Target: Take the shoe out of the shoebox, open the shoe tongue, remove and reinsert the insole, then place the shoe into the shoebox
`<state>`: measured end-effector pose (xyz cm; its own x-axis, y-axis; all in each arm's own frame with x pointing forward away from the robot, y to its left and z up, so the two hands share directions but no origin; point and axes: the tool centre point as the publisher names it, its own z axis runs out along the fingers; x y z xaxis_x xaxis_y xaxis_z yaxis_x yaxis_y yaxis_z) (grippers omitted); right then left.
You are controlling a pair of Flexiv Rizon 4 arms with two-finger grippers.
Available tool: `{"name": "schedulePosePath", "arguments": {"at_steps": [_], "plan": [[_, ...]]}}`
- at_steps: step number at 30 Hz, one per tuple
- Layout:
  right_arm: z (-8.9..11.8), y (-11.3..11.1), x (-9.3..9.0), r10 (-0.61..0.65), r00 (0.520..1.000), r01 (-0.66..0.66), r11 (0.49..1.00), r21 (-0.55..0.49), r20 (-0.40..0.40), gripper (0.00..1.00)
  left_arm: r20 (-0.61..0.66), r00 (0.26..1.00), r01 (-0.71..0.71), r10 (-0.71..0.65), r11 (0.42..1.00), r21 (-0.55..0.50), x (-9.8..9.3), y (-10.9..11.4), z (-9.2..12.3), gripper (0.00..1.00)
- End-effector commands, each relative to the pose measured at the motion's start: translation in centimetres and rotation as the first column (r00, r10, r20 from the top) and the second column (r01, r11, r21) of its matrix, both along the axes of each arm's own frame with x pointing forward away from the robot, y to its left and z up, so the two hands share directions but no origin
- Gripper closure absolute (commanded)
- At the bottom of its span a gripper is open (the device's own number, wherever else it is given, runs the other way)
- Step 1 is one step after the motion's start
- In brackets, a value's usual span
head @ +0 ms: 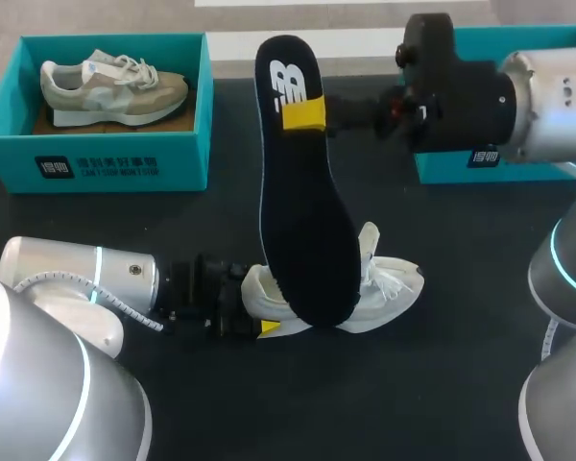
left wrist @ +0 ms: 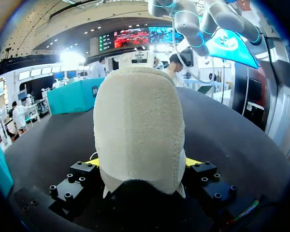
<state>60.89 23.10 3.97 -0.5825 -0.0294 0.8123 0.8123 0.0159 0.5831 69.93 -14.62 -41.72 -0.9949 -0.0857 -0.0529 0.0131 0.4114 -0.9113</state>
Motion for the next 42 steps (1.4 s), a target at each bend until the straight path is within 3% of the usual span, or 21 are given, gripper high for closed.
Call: {"name": "schedulePosePath", "arguments": {"at_steps": [1,14,15,16,24,28,41,42], "plan": [[-0.1,0.2,-0.7,-0.018,1.000,0.018,1.000,0.006,-0.002,1.00,0.000,1.000,-0.001,0.001,1.000,0.003,-0.1,0.0,-0.1,1.00],[-0.1,0.2,-0.7,-0.018,1.000,0.018,1.000,0.006,-0.002,1.00,-0.018,1.000,-0.012,0.012,1.000,0.001,-0.2,0.5,0.1,1.00],[-0.1,0.2,-0.7,-0.018,1.000,0.018,1.000,0.006,-0.002,1.00,-0.028,0.999,-0.015,0.015,1.000,0.014,-0.3,0.7,0.2,0.67],[-0.1,0.2,-0.7,-0.018,1.000,0.018,1.000,0.006,-0.002,1.00,-0.039,0.999,-0.025,0.026,0.999,0.032,-0.3,0.9,0.4,0.00],[-0.1,0.2,-0.7,-0.018,1.000,0.018,1.000,0.006,-0.002,1.00,-0.083,0.996,-0.006,0.015,0.994,0.108,-0.7,2.1,2.2,0.00],[-0.1,0.2,-0.7,-0.018,1.000,0.018,1.000,0.006,-0.002,1.00,-0.158,0.985,-0.036,0.076,0.969,0.243,-0.3,2.5,3.1,0.00],[-0.1,0.2,-0.7,-0.018,1.000,0.018,1.000,0.006,-0.002,1.00,-0.158,0.985,-0.036,0.076,0.969,0.243,-0.3,2.5,3.1,0.00],[-0.1,0.2,-0.7,-0.018,1.000,0.018,1.000,0.006,-0.002,1.00,-0.164,0.983,-0.028,0.077,0.959,0.283,-0.3,2.6,3.5,0.00]]}}
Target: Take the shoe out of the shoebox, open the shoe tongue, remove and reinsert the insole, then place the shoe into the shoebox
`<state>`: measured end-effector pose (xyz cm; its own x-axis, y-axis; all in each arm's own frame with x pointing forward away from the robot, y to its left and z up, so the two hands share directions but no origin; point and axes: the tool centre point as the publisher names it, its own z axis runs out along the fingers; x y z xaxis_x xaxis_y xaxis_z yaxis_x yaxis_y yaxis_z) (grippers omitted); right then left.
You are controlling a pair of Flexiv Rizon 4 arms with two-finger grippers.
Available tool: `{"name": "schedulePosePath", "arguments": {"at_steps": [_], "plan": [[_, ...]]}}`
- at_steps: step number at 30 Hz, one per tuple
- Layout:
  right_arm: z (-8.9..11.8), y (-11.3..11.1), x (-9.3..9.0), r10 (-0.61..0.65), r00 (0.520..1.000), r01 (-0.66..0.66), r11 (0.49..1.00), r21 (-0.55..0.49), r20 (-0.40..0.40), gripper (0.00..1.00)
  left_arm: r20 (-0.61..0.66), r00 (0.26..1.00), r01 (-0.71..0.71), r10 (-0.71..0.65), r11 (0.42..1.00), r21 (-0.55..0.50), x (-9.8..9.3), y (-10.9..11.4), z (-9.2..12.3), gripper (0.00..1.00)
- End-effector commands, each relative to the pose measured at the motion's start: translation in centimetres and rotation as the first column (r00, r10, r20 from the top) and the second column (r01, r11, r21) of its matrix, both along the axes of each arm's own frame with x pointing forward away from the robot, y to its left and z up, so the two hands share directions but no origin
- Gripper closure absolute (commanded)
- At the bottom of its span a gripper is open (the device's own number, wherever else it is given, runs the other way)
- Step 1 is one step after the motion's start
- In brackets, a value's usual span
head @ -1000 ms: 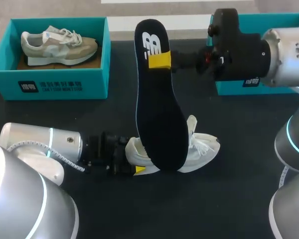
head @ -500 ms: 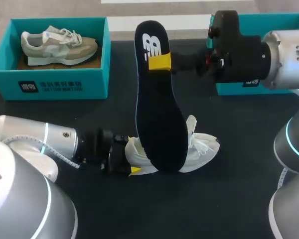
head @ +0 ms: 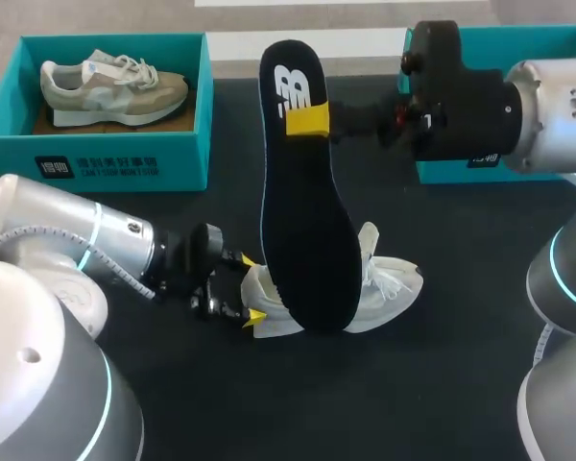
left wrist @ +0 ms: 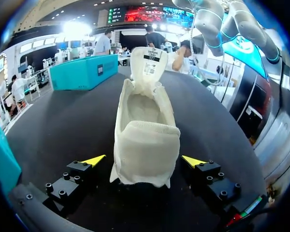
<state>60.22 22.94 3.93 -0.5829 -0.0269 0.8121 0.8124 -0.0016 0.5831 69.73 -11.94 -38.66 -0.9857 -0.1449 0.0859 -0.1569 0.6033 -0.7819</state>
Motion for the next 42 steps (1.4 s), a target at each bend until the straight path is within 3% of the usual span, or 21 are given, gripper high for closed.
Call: {"name": "schedulePosePath", "arguments": {"at_steps": [1,8,12,23,25,42], "plan": [[0.0,0.3,0.0,-0.002,1.000,0.002,1.000,-0.002,-0.002,1.00,-0.003,1.000,0.006,-0.006,0.997,0.082,-0.2,0.1,0.8,0.00],[0.0,0.3,0.0,-0.002,1.000,0.002,1.000,-0.002,-0.002,1.00,-0.047,0.999,-0.001,0.016,0.948,0.317,-0.3,0.0,3.0,0.00],[0.0,0.3,0.0,-0.002,1.000,0.002,1.000,-0.002,-0.002,1.00,-0.091,0.996,0.012,0.025,0.922,0.386,-0.1,0.0,4.2,0.00],[0.0,0.3,0.0,-0.002,1.000,0.002,1.000,-0.002,-0.002,1.00,-0.046,0.998,-0.003,0.039,0.792,0.610,0.3,-0.5,6.6,0.00],[0.0,0.3,0.0,-0.002,1.000,0.002,1.000,-0.002,-0.002,1.00,-0.019,0.997,-0.040,0.071,0.746,0.665,0.5,-0.9,6.7,0.00],[0.0,0.3,0.0,-0.002,1.000,0.002,1.000,-0.002,-0.002,1.00,-0.019,0.997,-0.040,0.071,0.746,0.665,0.5,-0.9,6.7,0.00]]}}
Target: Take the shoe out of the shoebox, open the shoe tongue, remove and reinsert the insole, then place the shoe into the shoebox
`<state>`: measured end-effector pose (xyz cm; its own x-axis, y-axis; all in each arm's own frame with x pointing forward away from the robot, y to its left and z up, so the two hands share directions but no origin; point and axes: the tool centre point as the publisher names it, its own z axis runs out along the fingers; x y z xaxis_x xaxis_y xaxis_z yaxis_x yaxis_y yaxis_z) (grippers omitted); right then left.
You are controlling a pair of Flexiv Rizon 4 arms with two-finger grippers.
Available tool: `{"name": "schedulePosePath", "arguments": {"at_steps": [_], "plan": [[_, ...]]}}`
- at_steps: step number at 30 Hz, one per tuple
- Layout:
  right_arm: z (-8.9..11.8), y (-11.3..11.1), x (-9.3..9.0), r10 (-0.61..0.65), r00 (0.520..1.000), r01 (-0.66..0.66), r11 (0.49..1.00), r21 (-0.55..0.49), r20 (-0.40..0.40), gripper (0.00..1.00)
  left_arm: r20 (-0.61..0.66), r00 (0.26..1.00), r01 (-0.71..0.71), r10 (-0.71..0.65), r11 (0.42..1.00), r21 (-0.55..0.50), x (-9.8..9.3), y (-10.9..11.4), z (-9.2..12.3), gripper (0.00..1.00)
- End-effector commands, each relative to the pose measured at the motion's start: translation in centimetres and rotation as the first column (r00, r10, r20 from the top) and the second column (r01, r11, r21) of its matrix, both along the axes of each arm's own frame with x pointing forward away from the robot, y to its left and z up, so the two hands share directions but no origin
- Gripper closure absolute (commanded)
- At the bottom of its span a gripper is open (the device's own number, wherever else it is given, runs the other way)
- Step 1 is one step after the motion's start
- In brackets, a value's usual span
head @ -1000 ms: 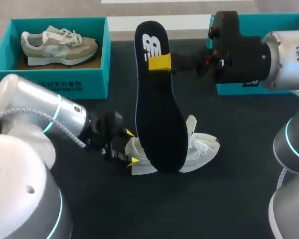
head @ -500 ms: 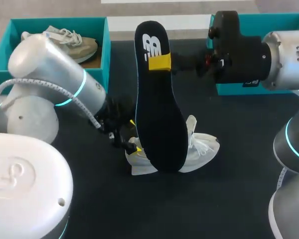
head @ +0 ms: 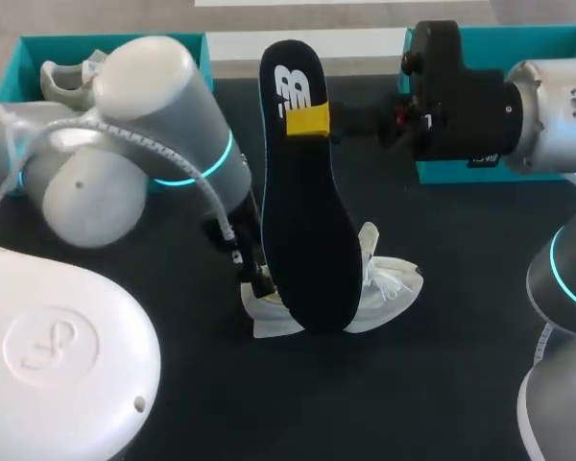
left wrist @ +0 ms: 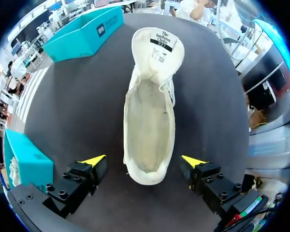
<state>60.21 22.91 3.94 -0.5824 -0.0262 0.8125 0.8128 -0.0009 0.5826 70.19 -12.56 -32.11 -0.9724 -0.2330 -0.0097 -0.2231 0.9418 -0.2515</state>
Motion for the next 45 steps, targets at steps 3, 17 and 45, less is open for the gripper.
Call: {"name": "schedulePosePath", "arguments": {"at_steps": [3,17,45], "plan": [[0.0,0.4,0.0,-0.002,1.000,0.002,1.000,-0.001,-0.001,1.00,-0.013,1.000,-0.002,0.003,0.997,0.073,0.0,-0.3,0.1,0.00],[0.0,0.4,0.0,-0.002,1.000,0.002,1.000,-0.001,-0.001,1.00,-0.034,0.999,0.020,-0.017,0.997,0.076,1.5,-1.3,-0.3,0.00],[0.0,0.4,0.0,-0.002,1.000,0.002,1.000,-0.001,-0.001,1.00,-0.104,0.993,0.059,-0.050,0.995,0.080,6.3,-8.4,-5.5,0.19]]}}
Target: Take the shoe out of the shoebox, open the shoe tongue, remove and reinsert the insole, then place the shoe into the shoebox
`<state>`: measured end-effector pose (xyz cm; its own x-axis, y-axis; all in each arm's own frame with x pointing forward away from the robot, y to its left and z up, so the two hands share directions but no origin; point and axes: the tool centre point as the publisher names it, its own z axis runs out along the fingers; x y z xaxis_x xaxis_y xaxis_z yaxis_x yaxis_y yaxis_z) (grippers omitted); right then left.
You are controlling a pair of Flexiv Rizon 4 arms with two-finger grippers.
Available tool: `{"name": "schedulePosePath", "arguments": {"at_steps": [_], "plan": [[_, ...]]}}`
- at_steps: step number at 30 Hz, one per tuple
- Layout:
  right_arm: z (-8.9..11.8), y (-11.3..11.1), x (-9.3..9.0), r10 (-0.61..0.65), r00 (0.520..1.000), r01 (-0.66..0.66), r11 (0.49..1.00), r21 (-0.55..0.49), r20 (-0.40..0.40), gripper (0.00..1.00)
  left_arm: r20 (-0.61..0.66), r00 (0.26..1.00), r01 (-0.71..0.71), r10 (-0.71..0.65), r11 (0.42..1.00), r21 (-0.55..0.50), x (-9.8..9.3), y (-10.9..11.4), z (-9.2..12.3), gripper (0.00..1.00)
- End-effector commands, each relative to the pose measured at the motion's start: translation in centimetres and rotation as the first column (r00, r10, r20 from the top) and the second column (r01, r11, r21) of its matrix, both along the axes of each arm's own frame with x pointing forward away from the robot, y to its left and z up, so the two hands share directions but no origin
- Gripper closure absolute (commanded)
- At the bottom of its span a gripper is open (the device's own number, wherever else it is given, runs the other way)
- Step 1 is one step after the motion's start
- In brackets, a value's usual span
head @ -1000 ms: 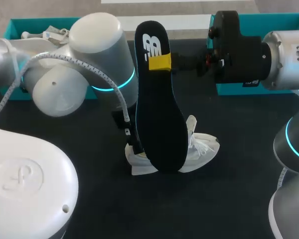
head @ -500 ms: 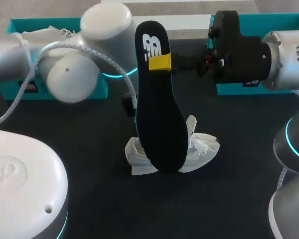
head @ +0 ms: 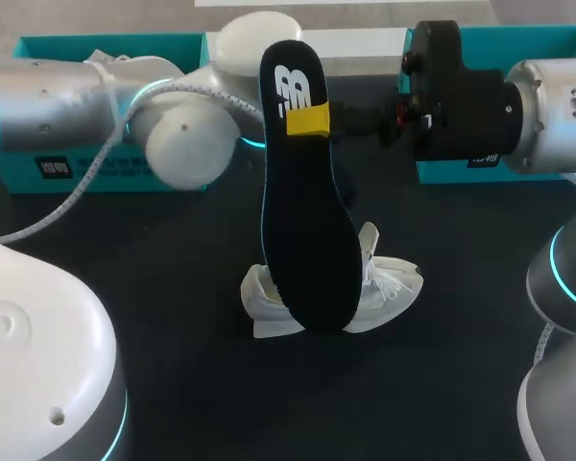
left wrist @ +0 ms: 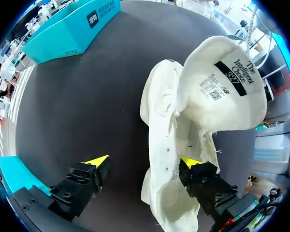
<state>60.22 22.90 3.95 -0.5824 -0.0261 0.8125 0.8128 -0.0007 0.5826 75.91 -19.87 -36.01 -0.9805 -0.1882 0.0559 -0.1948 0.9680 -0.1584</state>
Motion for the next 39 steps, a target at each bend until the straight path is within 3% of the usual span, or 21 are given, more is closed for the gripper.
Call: {"name": "schedulePosePath", "arguments": {"at_steps": [1,3,10,12,13,14,17,21,24,29,31,34,36,39], "plan": [[0.0,0.4,0.0,-0.002,1.000,0.002,1.000,-0.001,-0.001,1.00,-0.019,1.000,0.010,-0.010,1.000,0.005,0.5,-1.2,-1.8,0.24],[0.0,0.4,0.0,-0.002,1.000,0.002,1.000,-0.001,-0.001,1.00,-0.028,0.999,0.017,-0.017,1.000,0.009,0.3,-1.4,-2.1,0.47],[0.0,0.4,0.0,-0.002,1.000,0.002,1.000,-0.001,-0.001,1.00,-0.064,0.996,0.057,-0.055,0.998,0.027,-0.9,-1.4,-2.9,0.63],[0.0,0.4,0.0,-0.002,1.000,0.002,1.000,-0.001,-0.001,1.00,-0.070,0.996,0.064,-0.062,0.998,0.028,-1.4,-1.2,-3.0,0.71],[0.0,0.4,0.0,-0.002,1.000,0.002,1.000,-0.001,-0.001,1.00,-0.075,0.995,0.072,-0.070,0.997,0.029,-1.5,-1.2,-3.0,0.79],[0.0,0.4,0.0,-0.002,1.000,0.002,1.000,-0.001,-0.001,1.00,-0.085,0.993,0.085,-0.082,0.996,0.029,-1.7,-1.1,-3.0,0.97],[0.0,0.4,0.0,-0.002,1.000,0.002,1.000,-0.001,-0.001,1.00,-0.132,0.981,0.143,-0.139,0.990,0.016,-1.9,-0.8,-3.0,1.00],[0.0,0.4,0.0,-0.002,1.000,0.002,1.000,-0.001,-0.001,1.00,-0.247,0.908,0.343,-0.338,0.939,-0.023,-1.7,-0.6,-2.5,1.00],[0.0,0.4,0.0,-0.002,1.000,0.002,1.000,-0.001,-0.001,1.00,-0.333,0.787,0.550,-0.519,0.835,-0.003,-1.4,-0.7,-1.7,1.00],[0.0,0.4,0.0,-0.002,1.000,0.002,1.000,-0.001,-0.001,1.00,-0.464,0.502,0.822,-0.729,0.569,-0.005,-1.2,-1.3,0.1,1.00],[0.0,0.4,0.0,-0.002,1.000,0.002,1.000,-0.001,-0.001,1.00,-0.511,0.320,0.918,-0.797,0.395,-0.040,-1.8,-1.3,1.0,1.00],[0.0,0.4,0.0,-0.002,1.000,0.002,1.000,-0.001,-0.001,1.00,-0.555,0.090,0.975,-0.827,0.187,-0.120,-2.0,-1.0,2.5,1.00],[0.0,0.4,0.0,-0.002,1.000,0.002,1.000,-0.001,-0.001,1.00,-0.558,0.047,0.986,-0.829,0.128,-0.107,-1.7,-0.6,3.4,1.00],[0.0,0.4,0.0,-0.002,1.000,0.002,1.000,-0.001,-0.001,1.00,-0.558,0.047,0.986,-0.829,0.128,-0.107,-1.7,-0.6,3.4,1.00]]}}
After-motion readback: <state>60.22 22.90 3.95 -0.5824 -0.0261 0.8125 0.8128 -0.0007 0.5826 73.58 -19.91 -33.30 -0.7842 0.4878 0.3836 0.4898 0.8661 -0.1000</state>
